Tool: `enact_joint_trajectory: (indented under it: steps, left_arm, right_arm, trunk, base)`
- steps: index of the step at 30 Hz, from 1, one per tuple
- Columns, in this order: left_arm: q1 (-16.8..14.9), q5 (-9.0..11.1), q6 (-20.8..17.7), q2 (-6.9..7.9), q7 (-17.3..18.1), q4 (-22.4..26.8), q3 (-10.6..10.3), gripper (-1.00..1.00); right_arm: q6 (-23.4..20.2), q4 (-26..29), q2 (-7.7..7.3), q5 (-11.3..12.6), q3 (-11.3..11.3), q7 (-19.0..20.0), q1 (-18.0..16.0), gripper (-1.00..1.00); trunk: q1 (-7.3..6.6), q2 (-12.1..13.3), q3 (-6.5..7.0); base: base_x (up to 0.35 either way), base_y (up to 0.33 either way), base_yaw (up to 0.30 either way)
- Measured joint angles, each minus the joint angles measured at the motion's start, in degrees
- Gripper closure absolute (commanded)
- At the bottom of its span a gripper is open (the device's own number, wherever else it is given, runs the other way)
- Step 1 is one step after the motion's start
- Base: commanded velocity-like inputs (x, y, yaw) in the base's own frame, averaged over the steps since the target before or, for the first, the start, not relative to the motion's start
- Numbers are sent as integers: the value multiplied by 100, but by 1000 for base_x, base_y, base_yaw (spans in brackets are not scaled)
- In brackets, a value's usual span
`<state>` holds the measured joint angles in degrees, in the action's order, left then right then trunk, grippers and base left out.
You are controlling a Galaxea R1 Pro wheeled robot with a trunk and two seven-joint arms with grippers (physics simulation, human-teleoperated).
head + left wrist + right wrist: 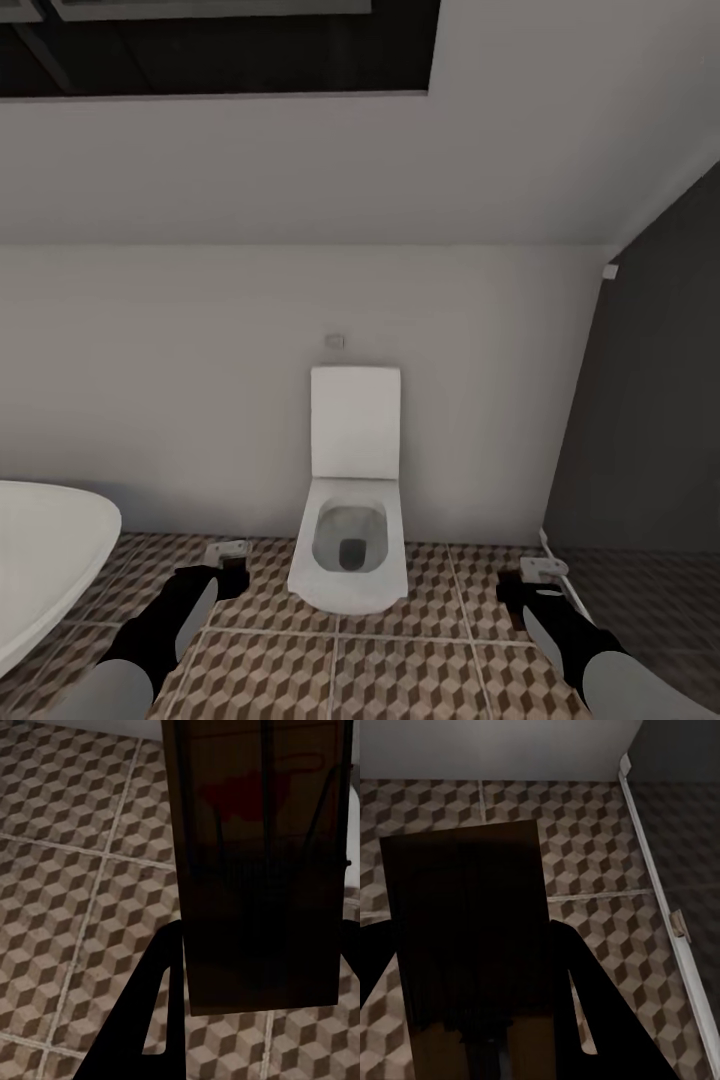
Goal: Take the four mousetraps from the cabinet in the bathroom and place them on the bathroom floor. Make sure all four end up on the same floor surface, and ensure that at least two of them are either under or directly next to the same bathroom sink.
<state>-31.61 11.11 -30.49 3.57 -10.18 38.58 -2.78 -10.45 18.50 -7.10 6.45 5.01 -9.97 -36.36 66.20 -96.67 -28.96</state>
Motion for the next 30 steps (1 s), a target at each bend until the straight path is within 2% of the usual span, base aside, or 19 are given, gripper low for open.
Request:
enact_joint_trajectory:
  steps: [30]
  left_arm:
    - [0, -6, 27, -2, -13, -14, 0, 100]
  right_arm:
    - [71, -9, 35, -10, -12, -15, -1, 100]
  trunk:
    - [659, -1204, -539]
  base:
    - [0, 0, 0]
